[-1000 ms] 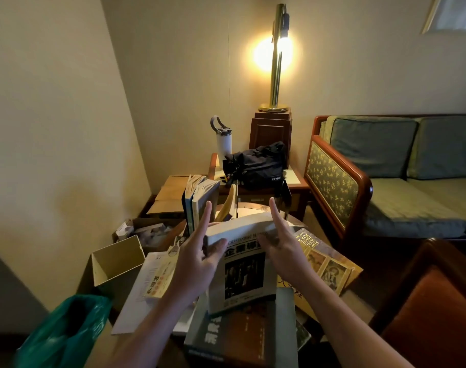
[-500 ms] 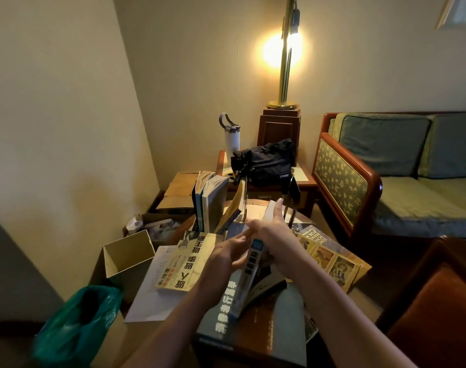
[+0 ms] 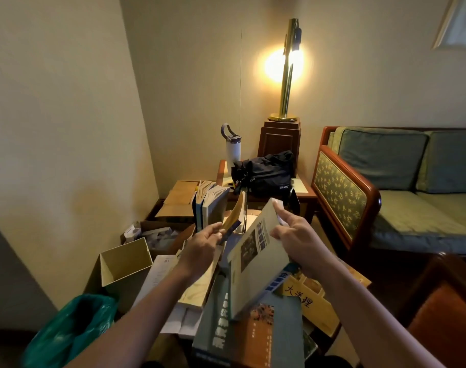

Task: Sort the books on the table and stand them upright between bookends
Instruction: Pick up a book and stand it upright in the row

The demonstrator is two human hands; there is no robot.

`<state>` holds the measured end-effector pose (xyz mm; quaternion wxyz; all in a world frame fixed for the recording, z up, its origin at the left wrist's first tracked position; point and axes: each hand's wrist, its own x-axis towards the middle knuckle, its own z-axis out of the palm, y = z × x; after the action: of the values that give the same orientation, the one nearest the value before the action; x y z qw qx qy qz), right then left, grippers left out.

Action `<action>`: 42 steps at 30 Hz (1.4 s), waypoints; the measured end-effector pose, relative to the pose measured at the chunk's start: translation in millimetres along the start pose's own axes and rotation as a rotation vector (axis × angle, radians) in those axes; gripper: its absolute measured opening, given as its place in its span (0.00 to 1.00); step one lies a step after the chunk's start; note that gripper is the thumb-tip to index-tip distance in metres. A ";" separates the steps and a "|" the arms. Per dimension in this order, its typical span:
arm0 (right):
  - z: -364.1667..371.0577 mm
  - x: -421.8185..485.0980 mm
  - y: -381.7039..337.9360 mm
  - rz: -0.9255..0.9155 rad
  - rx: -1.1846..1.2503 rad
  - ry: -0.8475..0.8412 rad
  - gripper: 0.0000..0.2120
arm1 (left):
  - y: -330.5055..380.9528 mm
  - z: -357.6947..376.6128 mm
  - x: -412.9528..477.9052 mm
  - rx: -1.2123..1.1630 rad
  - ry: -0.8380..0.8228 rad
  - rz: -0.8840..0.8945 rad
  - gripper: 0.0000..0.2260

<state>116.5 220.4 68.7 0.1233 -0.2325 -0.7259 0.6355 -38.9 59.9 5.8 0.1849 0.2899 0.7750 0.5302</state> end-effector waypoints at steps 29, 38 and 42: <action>-2.6 107.4 -2.8 -0.039 -0.167 0.036 0.33 | -29.2 12.5 144.3 1.423 -0.014 0.469 0.33; 24.9 132.7 -19.5 -0.098 -0.126 0.060 0.34 | -39.5 -22.6 147.5 1.282 0.043 0.269 0.35; 43.4 161.0 -33.9 -0.202 -0.194 0.161 0.34 | -45.0 -29.1 148.6 1.148 0.050 0.310 0.36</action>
<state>-48.9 259.6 76.2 0.2213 -0.2189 -0.7913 0.5263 -181.1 122.9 -22.2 -0.0990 0.4407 0.8906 0.0539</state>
